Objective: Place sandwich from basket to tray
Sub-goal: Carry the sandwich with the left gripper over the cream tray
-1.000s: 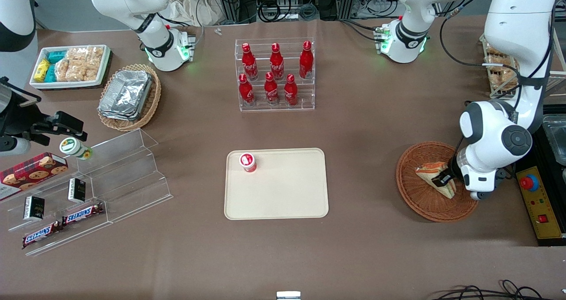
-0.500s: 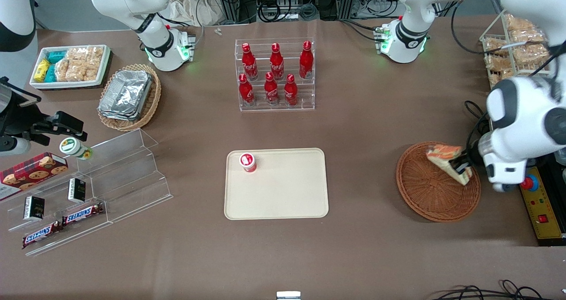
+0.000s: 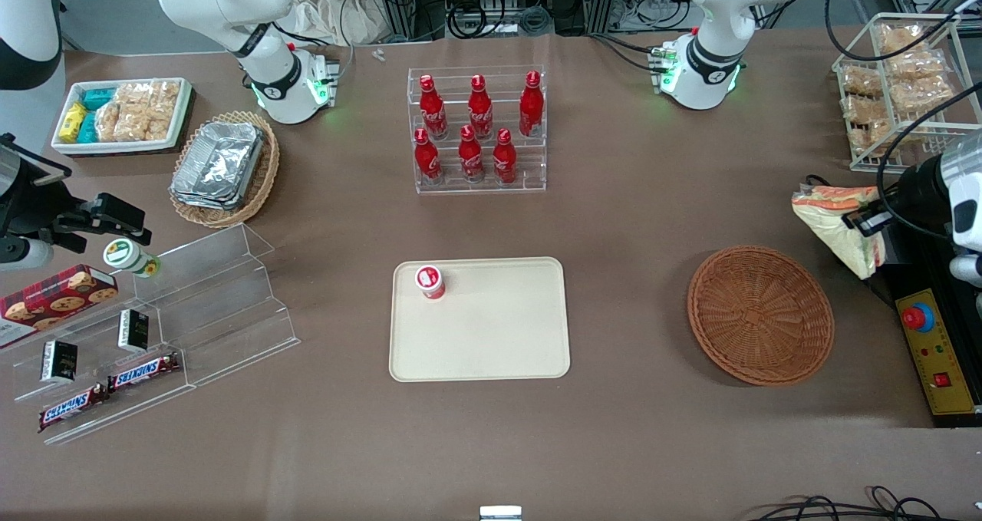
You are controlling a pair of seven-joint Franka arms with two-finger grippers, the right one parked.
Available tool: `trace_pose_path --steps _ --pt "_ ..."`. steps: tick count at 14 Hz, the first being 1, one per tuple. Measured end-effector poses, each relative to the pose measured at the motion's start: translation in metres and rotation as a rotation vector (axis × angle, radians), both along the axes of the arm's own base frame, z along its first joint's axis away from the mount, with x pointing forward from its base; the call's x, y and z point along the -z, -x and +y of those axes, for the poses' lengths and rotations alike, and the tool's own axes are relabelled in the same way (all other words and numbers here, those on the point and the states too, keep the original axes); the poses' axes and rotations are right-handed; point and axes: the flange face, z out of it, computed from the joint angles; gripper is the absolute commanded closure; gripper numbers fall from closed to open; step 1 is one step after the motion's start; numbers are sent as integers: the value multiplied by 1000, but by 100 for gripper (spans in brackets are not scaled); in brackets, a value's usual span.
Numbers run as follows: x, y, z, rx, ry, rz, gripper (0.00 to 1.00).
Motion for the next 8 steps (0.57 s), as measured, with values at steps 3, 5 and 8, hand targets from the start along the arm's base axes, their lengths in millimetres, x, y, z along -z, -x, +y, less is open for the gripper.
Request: trace_pose_path --steps 3,5,8 --pt "10 0 -42 155 29 23 100" --pt "14 6 -94 257 37 31 100" --pt "15 19 -168 394 55 2 100"
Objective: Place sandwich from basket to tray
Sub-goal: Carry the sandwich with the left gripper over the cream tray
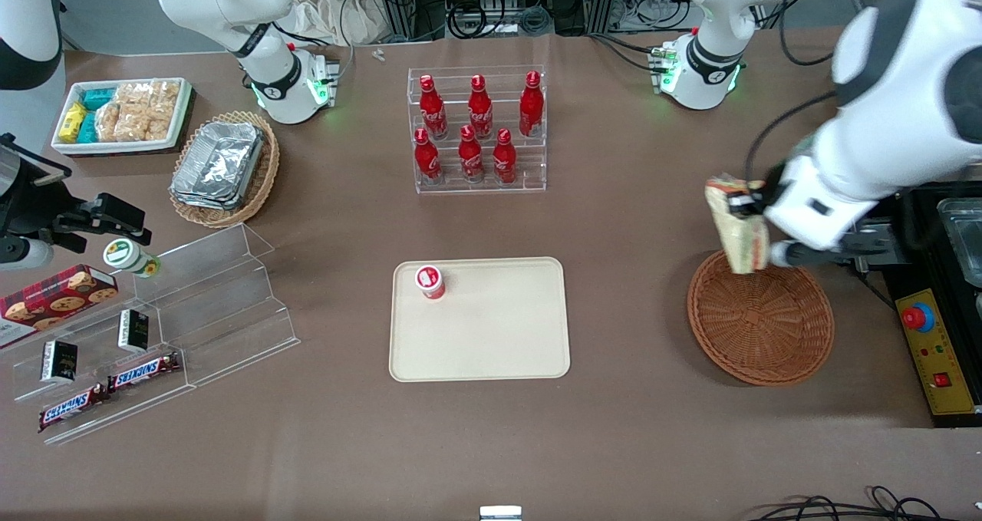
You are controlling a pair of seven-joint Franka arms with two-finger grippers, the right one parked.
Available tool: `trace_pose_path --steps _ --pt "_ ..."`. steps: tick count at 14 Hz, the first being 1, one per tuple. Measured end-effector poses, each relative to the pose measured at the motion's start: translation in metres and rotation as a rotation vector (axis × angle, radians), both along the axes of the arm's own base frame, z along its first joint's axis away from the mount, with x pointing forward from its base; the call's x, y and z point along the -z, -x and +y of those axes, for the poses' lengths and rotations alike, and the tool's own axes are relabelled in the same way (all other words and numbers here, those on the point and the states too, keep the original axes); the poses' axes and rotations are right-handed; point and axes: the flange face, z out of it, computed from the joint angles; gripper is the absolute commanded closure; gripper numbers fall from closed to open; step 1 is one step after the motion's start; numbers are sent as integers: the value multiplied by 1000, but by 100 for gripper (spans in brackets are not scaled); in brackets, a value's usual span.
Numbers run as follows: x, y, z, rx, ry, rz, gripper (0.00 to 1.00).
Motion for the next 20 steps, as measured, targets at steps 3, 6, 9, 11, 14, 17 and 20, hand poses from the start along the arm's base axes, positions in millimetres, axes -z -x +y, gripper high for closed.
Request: trace_pose_path --steps 3,6,9,11,14,17,20 --pt "23 2 -73 128 -13 -92 100" --pt "95 0 -147 156 8 -91 100" --pt "177 -13 -191 152 65 -100 100" --pt "225 -15 -212 174 79 -119 100" --pt "277 -12 -235 180 77 -141 100" --pt "307 -12 -241 161 68 -153 100" --pt "322 -11 -241 132 65 -137 1"
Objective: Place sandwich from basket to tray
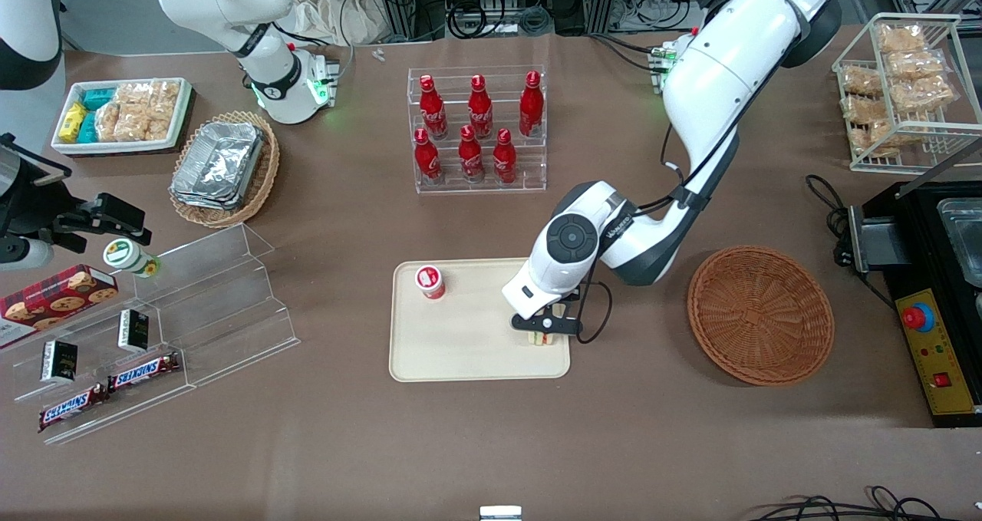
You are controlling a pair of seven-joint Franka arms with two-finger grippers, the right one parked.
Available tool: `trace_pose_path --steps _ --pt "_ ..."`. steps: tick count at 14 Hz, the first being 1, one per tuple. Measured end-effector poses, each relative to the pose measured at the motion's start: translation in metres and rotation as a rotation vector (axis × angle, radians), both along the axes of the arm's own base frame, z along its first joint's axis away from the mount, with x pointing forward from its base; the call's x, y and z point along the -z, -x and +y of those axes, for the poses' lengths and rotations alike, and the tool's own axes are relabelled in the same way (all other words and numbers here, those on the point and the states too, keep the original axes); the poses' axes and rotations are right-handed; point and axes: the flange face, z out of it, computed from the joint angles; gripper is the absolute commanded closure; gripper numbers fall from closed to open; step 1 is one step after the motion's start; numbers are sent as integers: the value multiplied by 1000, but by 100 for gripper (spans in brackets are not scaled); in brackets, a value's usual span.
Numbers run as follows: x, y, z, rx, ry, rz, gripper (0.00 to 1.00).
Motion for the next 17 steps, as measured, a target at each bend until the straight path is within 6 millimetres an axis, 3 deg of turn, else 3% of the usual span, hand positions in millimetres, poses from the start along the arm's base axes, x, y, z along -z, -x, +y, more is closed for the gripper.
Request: trace_pose_path --steps 5,7,9,10,13,15,17 --pt "-10 -3 -1 -69 -6 3 0" --pt "-33 -7 11 -83 -65 37 0" --pt "-84 -11 38 -80 -120 82 0" --pt "-119 -12 57 -60 -123 112 0" --pt "-226 -9 135 21 -123 141 0" --pt "-277 -3 184 69 -141 127 0" --pt "-315 2 224 82 -157 96 0"
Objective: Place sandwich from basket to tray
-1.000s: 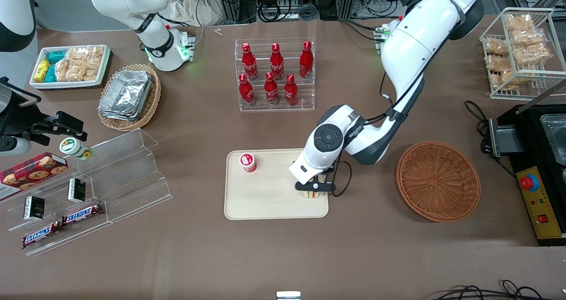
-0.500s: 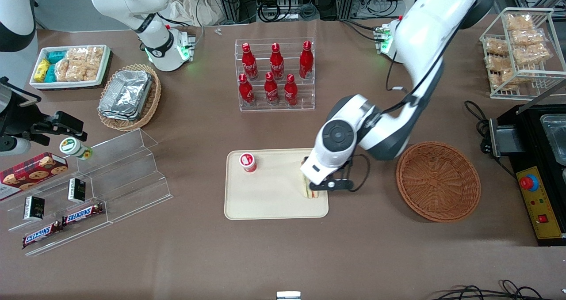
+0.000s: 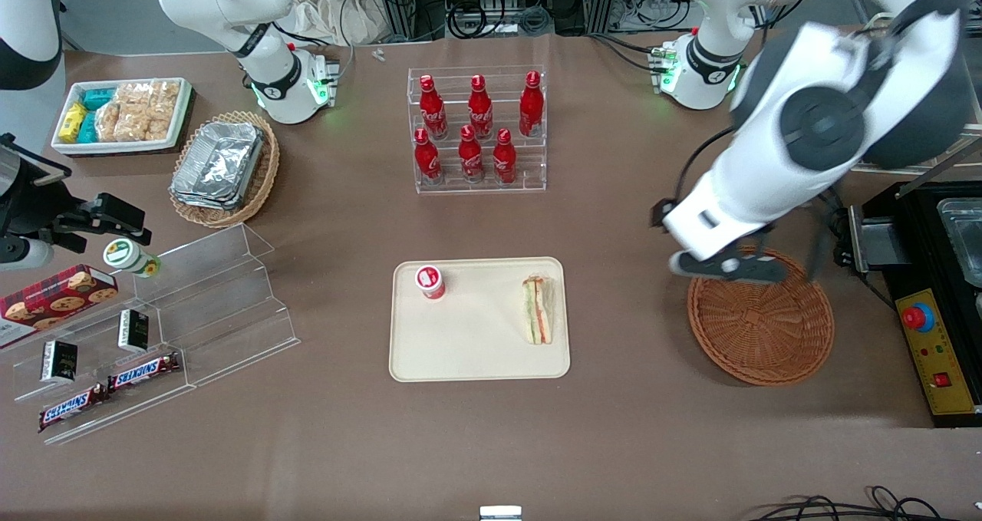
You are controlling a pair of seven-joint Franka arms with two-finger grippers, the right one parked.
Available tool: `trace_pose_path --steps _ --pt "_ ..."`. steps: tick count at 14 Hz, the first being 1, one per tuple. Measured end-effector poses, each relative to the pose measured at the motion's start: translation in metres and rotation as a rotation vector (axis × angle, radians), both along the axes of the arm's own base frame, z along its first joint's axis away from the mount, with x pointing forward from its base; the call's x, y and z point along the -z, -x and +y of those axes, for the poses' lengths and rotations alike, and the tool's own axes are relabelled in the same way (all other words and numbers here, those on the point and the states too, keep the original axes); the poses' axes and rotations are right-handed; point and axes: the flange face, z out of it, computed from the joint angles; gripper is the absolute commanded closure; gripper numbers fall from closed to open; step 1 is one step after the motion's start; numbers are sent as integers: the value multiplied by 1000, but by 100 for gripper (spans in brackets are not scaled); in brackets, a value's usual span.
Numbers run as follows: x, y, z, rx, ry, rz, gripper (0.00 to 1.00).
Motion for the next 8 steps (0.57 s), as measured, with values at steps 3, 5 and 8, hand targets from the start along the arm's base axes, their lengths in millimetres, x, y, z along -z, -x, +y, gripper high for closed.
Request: trace_pose_path --steps 3,5,8 --pt "-34 3 56 -59 -27 -38 0" --pt "-42 3 78 -98 -37 -52 0" --pt "-46 1 100 -139 -52 -60 0"
